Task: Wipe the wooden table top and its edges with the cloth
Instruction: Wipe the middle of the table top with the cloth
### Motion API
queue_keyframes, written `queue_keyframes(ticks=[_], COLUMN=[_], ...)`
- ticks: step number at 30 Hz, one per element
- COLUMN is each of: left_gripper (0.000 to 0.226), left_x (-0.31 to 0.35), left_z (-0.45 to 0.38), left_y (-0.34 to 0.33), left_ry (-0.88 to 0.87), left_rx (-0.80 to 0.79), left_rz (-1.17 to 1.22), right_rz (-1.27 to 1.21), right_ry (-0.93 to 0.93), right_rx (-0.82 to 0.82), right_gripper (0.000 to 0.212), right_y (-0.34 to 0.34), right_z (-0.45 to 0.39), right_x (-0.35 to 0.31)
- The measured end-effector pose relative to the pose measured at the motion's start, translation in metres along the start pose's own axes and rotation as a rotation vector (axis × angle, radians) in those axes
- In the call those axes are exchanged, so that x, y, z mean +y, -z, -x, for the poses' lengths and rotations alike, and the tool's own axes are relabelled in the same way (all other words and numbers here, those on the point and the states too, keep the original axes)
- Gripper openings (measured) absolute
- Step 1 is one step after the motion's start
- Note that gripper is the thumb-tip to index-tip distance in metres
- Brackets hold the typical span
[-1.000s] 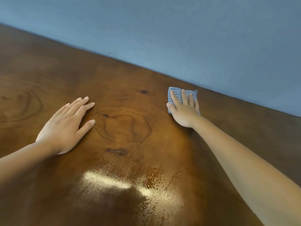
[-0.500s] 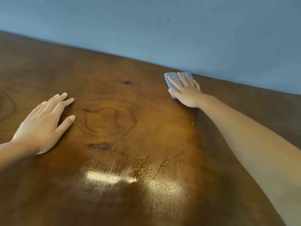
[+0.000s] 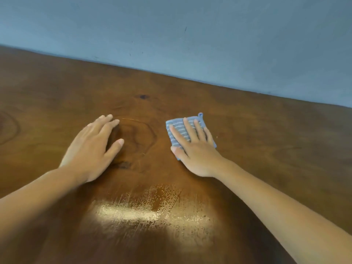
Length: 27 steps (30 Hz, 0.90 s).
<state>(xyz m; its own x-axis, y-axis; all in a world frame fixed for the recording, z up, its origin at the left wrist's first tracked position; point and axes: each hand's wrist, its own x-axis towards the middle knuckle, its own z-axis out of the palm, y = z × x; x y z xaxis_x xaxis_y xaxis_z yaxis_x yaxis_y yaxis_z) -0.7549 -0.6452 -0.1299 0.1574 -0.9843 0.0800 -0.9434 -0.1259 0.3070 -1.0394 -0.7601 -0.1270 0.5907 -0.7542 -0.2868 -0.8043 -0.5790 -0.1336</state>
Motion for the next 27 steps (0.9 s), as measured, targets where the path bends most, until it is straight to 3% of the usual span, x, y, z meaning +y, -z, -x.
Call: queue_keyframes(ticks=[3,5,11,15,23,27], left_gripper=[0.075,0.077,0.074,0.072,0.067,0.067], left_x=[0.029,0.045,0.069,0.071,0.069,0.070], left_z=[0.014,0.025,0.065,0.070,0.071,0.071], left_y=[-0.006,-0.011,-0.029,-0.036,-0.037,-0.038], left_ry=[-0.052,-0.087,-0.089,-0.103,-0.127,-0.123], left_rx=[-0.045,-0.065,-0.089,-0.066,-0.047,-0.030], left_rz=[0.012,-0.004,-0.052,-0.083,-0.088,-0.101], right_rz=[0.026,0.030,-0.022,-0.101,-0.039,0.027], right_ry=[0.099,0.069,-0.372,-0.486,-0.202,-0.038], right_rx=[-0.030,-0.048,0.038,0.065,0.050,0.006], right_gripper=[0.058,0.056,0.060,0.060,0.060,0.060], right_y=[0.005,0.014,0.033,0.025,-0.031,-0.033], right_z=[0.015,0.005,-0.049,-0.052,0.080,0.118], right_x=[0.015,0.034,0.081,0.051,-0.043,-0.034])
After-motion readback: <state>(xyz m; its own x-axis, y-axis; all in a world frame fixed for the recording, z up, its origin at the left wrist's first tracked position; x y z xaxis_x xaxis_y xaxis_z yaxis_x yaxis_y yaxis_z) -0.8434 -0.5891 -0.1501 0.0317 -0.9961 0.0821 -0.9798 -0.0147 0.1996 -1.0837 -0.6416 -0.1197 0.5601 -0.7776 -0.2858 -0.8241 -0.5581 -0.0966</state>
